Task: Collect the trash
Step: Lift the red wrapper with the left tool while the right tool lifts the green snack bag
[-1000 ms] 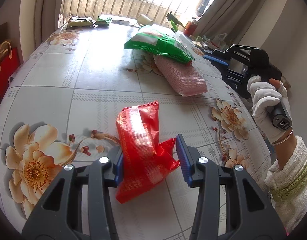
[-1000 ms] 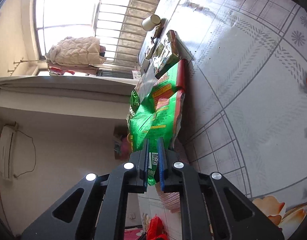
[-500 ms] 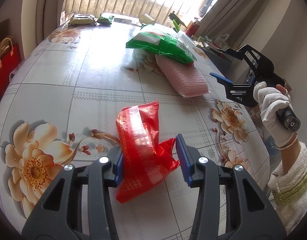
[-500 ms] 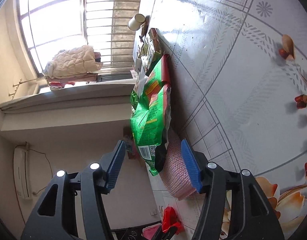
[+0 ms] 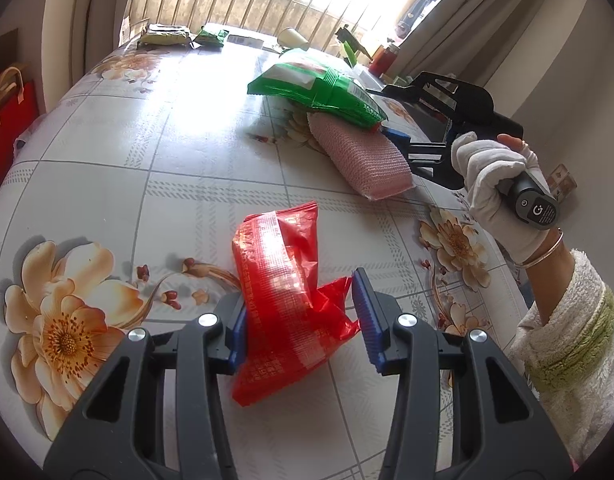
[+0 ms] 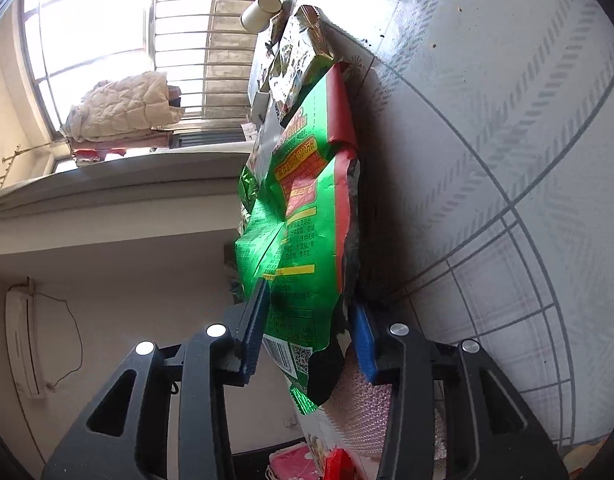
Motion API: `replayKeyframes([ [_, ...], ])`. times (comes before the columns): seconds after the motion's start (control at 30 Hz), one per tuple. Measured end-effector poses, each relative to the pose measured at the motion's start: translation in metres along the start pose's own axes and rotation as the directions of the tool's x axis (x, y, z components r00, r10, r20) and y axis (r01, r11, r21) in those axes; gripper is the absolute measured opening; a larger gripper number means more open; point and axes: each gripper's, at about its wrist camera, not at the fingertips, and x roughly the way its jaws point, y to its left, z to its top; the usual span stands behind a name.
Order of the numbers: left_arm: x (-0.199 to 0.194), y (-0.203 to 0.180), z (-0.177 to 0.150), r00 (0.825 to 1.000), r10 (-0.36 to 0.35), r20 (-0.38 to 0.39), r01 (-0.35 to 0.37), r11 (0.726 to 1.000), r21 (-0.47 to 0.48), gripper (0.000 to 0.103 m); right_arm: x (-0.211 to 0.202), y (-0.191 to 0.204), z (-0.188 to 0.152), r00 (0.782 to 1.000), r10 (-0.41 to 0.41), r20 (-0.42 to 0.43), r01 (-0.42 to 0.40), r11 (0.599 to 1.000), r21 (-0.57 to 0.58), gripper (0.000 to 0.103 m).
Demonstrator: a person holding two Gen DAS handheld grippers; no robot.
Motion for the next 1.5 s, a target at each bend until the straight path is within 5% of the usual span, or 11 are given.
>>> replayKeyframes([
  [0.03,0.0,0.0,0.0,1.0,-0.001,0.001,0.001,1.0,0.0,0.043,0.002,-0.001,0.0,1.0,0.01,-0.004,-0.01,1.0,0.005,0.017],
  [0.13,0.0,0.0,-0.001,1.0,-0.008,0.003,0.008,1.0,-0.003,0.043,-0.003,-0.001,-0.005,0.999,0.048,0.007,-0.048,0.999,-0.009,0.008],
  [0.47,-0.002,0.001,-0.001,1.0,-0.014,0.011,0.014,1.0,-0.006,0.043,-0.087,0.005,-0.049,0.979,0.203,0.015,-0.2,0.972,-0.126,0.005],
  [0.87,-0.021,0.009,0.009,0.998,0.013,0.059,-0.01,0.998,-0.058,0.042,-0.186,-0.063,-0.147,1.0,-0.003,-0.031,-0.003,0.98,-0.201,0.006],
  [1.07,-0.047,-0.039,0.016,0.983,-0.119,0.14,0.112,0.992,0.057,0.042,-0.198,-0.087,-0.189,0.99,-0.116,-0.081,0.091,0.96,-0.267,0.005],
  [1.2,-0.032,-0.079,0.006,0.981,-0.186,0.059,0.176,0.974,0.144,0.042,-0.204,-0.089,-0.2,0.984,-0.158,-0.087,0.125,0.945,-0.302,0.006],
  [1.33,0.001,-0.102,-0.015,0.986,-0.146,-0.075,0.158,0.969,0.189,0.042,-0.222,-0.093,-0.201,0.99,-0.128,-0.066,0.102,0.949,-0.299,0.009],
  [1.5,0.012,-0.111,-0.025,0.986,-0.123,-0.108,0.144,0.965,0.219,0.042,-0.229,-0.103,-0.206,0.992,-0.126,-0.026,0.114,0.952,-0.283,0.013],
])
